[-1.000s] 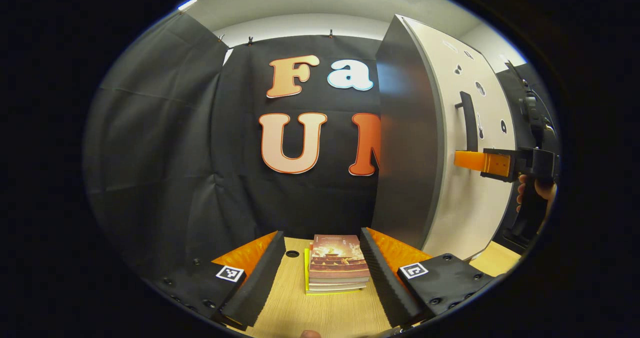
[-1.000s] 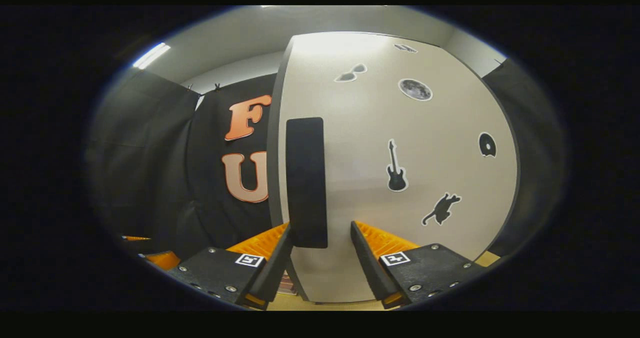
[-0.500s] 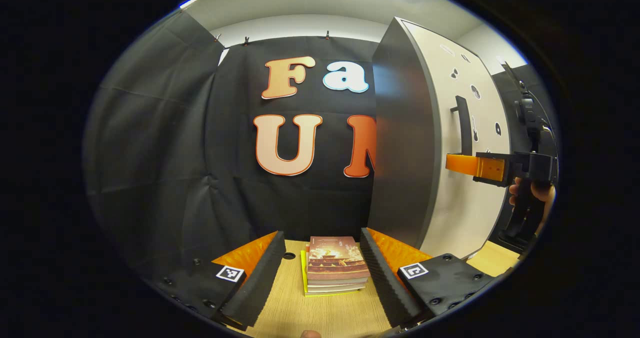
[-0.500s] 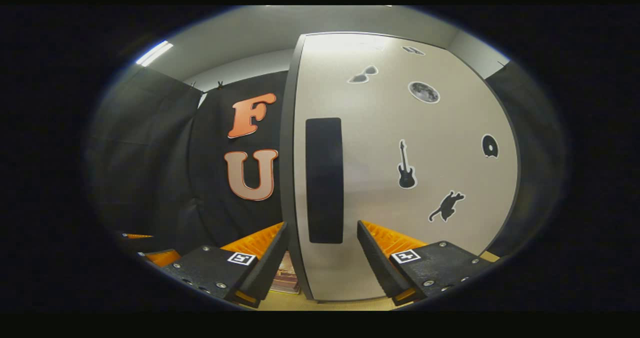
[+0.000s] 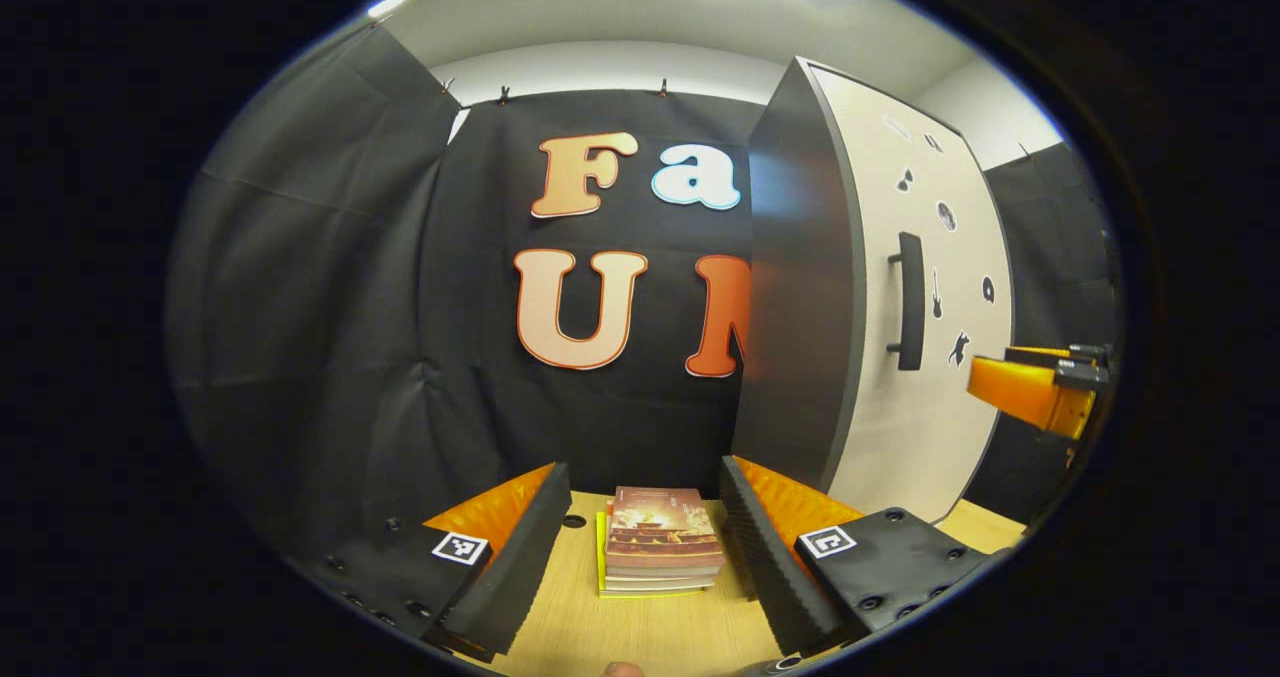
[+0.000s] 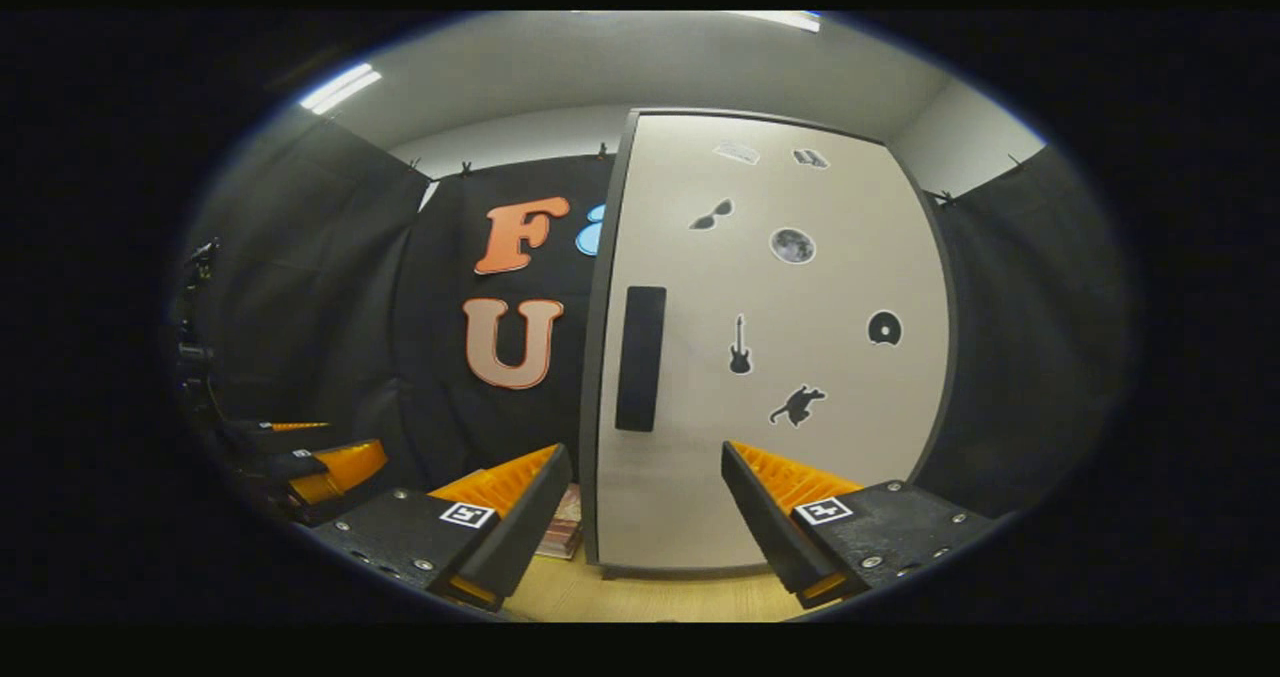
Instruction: Open the cabinet door with the right hand, grasp the bottle in the cabinet with the left hand and place it on the coaster, then close the cabinet door with the right hand.
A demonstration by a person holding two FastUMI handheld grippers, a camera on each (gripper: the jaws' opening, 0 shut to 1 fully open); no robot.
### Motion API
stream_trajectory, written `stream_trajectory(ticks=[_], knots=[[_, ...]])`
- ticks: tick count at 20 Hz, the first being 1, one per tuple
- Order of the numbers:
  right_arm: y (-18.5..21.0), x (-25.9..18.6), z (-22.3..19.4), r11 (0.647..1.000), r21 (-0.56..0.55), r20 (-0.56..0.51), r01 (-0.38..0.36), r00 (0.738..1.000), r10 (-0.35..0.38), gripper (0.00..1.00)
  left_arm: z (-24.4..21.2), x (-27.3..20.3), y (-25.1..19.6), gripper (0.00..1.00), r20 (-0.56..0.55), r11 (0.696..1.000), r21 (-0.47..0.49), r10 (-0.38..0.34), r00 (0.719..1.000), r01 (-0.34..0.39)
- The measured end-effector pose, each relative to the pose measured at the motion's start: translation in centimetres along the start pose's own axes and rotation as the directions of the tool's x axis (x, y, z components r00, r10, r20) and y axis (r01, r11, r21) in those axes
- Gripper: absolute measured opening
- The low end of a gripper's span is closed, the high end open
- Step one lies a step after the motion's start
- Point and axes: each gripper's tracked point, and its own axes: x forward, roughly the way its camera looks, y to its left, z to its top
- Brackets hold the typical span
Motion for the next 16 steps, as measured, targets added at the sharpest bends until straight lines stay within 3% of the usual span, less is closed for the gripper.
stream_trajectory(ticks=[11,16], knots=[[-5.5,-10.4,-1.9,0.992,-0.099,0.015,-0.074,0.997,0.075,0.93,2.4,-9.2,-2.8,0.97,0.055,0.987,0.017,0.156,0.986,-0.157],[-6.7,-13.0,-3.0,0.996,-0.054,-0.003,-0.070,0.998,0.070,0.93,2.4,-12.1,-4.7,0.99,0.067,0.991,0.032,0.131,0.989,-0.134]])
